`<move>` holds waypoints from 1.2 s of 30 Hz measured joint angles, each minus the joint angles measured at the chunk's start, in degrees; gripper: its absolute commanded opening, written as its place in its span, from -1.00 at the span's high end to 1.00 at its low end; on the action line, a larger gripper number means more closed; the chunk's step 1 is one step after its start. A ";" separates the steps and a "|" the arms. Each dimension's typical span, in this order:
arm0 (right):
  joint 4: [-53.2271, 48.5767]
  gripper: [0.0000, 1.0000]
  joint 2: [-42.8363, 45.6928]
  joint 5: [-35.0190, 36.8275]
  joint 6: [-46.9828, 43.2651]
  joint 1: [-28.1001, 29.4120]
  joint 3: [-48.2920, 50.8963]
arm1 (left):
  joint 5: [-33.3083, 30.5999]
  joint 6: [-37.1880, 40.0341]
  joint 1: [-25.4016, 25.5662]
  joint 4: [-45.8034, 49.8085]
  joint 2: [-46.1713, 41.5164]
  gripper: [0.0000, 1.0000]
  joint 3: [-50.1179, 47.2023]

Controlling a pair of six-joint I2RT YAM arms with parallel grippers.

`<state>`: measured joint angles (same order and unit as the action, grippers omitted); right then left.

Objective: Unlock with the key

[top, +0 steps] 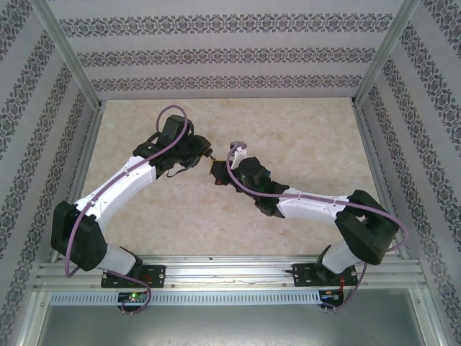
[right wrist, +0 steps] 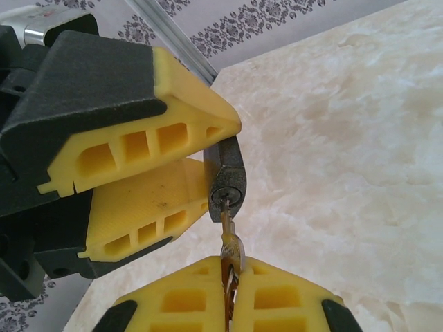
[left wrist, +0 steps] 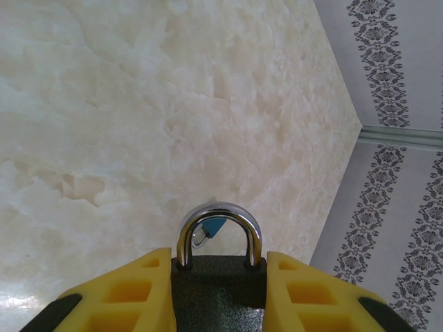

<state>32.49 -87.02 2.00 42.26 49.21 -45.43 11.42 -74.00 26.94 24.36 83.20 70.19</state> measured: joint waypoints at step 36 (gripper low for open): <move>-2.27 0.43 8.31 -4.92 2.75 -3.74 5.38 | 3.19 0.02 -0.44 0.02 -0.13 0.44 -1.20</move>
<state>30.22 -78.72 -2.92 45.01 45.47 -40.05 14.61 -73.97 26.50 24.38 83.07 68.99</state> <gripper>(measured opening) 0.277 0.281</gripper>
